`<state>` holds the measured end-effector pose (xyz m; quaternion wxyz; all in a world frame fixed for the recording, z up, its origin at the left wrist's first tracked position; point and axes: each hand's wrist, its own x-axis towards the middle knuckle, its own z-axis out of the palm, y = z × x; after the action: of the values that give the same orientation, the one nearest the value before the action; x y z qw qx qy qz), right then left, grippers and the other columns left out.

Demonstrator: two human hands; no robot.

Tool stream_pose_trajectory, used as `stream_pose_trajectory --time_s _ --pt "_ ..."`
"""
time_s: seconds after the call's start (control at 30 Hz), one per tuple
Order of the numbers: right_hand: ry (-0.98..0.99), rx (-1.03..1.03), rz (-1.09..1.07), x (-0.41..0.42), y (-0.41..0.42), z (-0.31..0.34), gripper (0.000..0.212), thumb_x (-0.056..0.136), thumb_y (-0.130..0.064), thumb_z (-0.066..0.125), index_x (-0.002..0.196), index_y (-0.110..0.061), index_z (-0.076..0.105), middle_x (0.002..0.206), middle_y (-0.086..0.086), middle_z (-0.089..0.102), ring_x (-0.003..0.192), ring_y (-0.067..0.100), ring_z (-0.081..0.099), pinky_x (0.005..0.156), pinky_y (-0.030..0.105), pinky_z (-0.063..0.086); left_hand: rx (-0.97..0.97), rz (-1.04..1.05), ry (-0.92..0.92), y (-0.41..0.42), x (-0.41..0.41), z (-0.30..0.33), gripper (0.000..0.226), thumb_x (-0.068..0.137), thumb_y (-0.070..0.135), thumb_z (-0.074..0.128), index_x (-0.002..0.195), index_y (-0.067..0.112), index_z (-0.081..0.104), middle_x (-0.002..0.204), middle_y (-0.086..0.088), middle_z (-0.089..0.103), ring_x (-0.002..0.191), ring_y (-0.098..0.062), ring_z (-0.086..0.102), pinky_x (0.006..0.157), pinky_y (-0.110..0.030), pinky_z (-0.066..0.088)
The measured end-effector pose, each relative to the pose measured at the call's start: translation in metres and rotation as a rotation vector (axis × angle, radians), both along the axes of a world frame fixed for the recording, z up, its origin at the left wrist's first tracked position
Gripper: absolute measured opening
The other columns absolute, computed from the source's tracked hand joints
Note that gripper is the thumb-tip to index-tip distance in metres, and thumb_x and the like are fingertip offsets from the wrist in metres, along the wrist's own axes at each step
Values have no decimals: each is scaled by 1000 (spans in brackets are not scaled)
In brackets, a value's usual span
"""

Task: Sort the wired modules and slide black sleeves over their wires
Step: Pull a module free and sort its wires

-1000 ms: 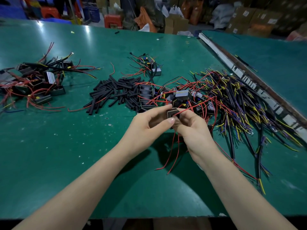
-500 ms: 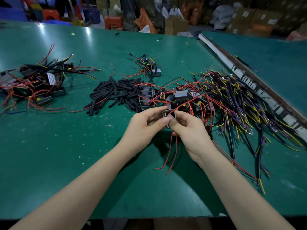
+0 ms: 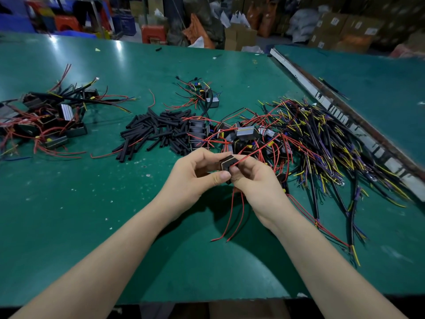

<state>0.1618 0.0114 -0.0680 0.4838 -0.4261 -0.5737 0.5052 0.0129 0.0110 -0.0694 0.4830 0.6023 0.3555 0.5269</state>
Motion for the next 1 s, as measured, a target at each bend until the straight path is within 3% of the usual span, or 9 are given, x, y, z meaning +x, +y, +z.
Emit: stream_pose_trajectory --time_s 0.2,0.37,0.63,0.83,0.93,1.0 --pt "-29 32 -52 -4 -2 -3 26 96 -5 54 90 -27 65 81 -13 68 80 -1 60 72 14 44 21 3 -3 -2 1 0 25 75 -8 67 91 11 62 87 16 73 81 1 67 72 -12 49" --pt "-19 18 -60 -5 -2 -5 26 96 -5 53 84 -24 65 74 -12 65 65 -2 55 55 13 43 37 44 15 -1 2 -2 26 73 -7 70 86 15 62 84 16 73 83 -2 68 74 -14 50" --pt "-5 -11 -47 -7 3 -4 27 97 -7 53 83 -25 67 73 -17 67 67 -4 57 54 14 45 43 99 23 2 3 0 24 72 -1 72 84 16 62 83 16 73 81 -2 69 73 -15 51" --pt "139 -63 28 -6 6 5 17 96 -17 53 96 -21 70 90 -13 69 81 -2 60 65 16 47 64 116 -71 2 5 9 22 80 -2 66 95 13 61 91 11 71 85 0 66 76 -14 49" --pt "32 15 -42 -6 2 5 23 93 -34 51 106 -21 65 114 1 66 97 -2 59 87 20 47 61 150 -57 2 5 8 20 83 1 64 97 13 60 97 4 69 88 -1 64 81 -17 49" --pt "-42 99 -103 -3 -1 7 35 86 -46 50 106 -22 66 115 6 64 95 0 58 85 24 48 41 172 -70 0 2 7 18 82 4 66 95 14 58 95 2 68 86 -3 64 81 -20 51"
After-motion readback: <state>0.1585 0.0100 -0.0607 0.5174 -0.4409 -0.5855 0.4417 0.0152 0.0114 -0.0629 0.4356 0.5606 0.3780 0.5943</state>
